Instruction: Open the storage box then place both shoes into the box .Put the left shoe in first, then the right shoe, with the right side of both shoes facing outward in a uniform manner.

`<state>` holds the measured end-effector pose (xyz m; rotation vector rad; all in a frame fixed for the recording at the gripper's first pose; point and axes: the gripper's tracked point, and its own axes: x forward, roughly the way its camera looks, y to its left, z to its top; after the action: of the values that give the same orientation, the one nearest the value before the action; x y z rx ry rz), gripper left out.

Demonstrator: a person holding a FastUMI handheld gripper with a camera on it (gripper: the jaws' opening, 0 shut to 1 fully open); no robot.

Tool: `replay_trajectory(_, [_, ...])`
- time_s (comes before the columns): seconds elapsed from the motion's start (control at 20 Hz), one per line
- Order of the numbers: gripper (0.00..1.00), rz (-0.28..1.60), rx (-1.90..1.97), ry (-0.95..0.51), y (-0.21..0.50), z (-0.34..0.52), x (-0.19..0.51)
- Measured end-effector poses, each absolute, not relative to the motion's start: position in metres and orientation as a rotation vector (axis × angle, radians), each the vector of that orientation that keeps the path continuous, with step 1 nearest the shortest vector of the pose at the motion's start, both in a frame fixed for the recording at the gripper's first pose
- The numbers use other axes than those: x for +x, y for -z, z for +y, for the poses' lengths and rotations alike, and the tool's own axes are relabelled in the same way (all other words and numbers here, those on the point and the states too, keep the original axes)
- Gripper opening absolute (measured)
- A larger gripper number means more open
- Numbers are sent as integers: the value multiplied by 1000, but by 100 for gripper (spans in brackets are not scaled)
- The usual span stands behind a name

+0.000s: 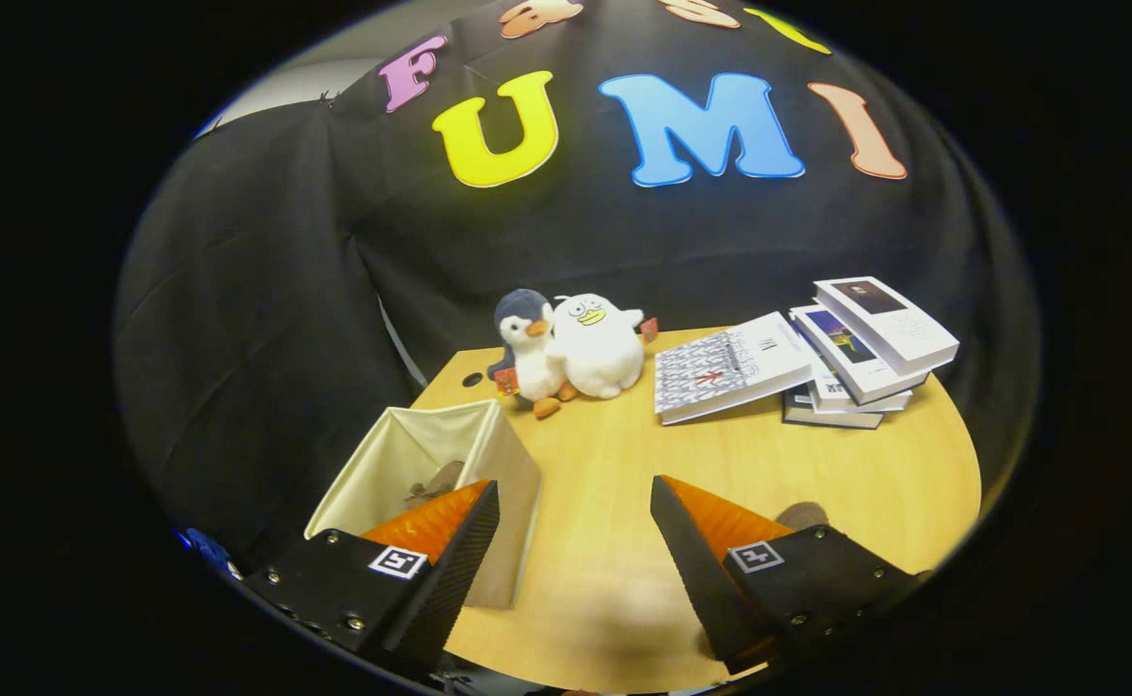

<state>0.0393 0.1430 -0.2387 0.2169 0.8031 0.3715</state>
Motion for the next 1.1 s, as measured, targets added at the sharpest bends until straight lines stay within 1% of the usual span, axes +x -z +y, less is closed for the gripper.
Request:
replay_trajectory(0.35, [98, 840, 151, -280, 278, 65, 27])
replay_trajectory(0.65, [98, 900, 93, -208, 320, 16, 11])
replay_trajectory(1.1, [98, 1036, 57, -162, 383, -18, -24])
